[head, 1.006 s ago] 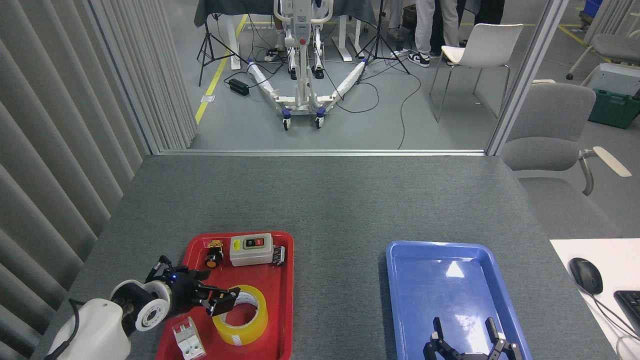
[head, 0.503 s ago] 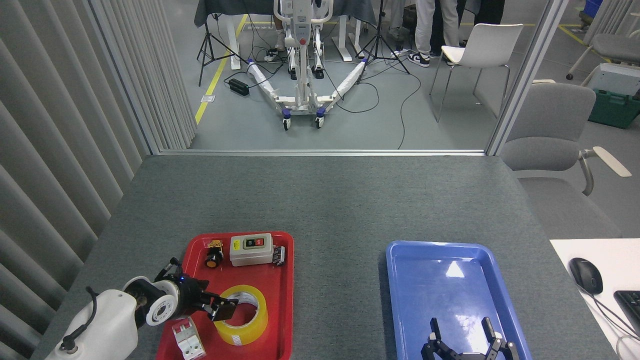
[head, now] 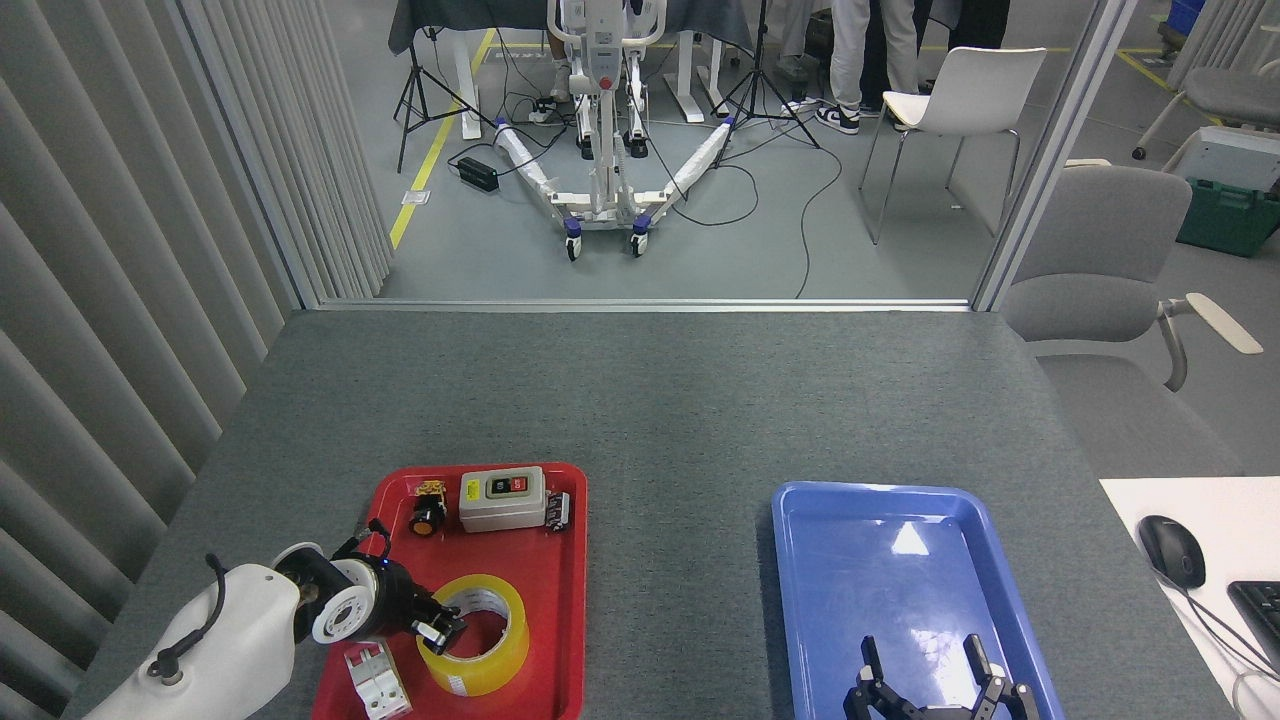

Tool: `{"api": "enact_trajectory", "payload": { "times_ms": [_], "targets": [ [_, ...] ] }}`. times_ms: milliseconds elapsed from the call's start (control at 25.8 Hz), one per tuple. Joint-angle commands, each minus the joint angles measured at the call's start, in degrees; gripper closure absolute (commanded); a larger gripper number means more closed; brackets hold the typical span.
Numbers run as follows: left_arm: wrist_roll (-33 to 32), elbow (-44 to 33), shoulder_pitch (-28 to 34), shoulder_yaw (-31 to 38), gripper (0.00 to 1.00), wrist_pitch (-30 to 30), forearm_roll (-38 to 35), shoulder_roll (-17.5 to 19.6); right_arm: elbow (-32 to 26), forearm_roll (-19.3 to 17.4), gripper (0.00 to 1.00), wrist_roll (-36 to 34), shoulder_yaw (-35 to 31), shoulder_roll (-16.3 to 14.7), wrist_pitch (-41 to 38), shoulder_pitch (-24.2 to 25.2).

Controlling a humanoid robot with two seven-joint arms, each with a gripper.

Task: Place and move tape with both arms
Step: 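Grasp the yellow tape roll with the left hand, then lift the tape and carry it toward the blue tray with the left hand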

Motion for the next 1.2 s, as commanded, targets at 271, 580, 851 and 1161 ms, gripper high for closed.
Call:
{"api": "enact_trajectory", "payload": {
  "times_ms": [271, 580, 851, 1161],
  "targets": [
    [4.1, -2.6, -2.1, 1.6, 1.0, -4.9, 0.2, -1.7, 0.2, 0.0, 0.0, 0.0, -0.5, -0.1, 0.0, 0.0],
    [31.0, -9.4, 11.2, 25.6, 1.0, -18.1, 0.0, -10.2, 0.2, 0.0, 0.0, 0.0, -0.7, -0.1, -2.5, -0.1],
    [35.0, -3.2, 15.4, 29.4, 1.0, -31.5, -1.0, -26.2, 0.2, 0.2, 0.0, -0.1, -0.8, -0.8, -11.1, -0.3],
    [34.8, 0.7, 15.3, 28.1, 1.0, -31.5, -1.0, -29.5, -0.9, 0.4, 0.0, -0.5, -2.8, -5.4, -40.7, 0.0]
  ]
}}
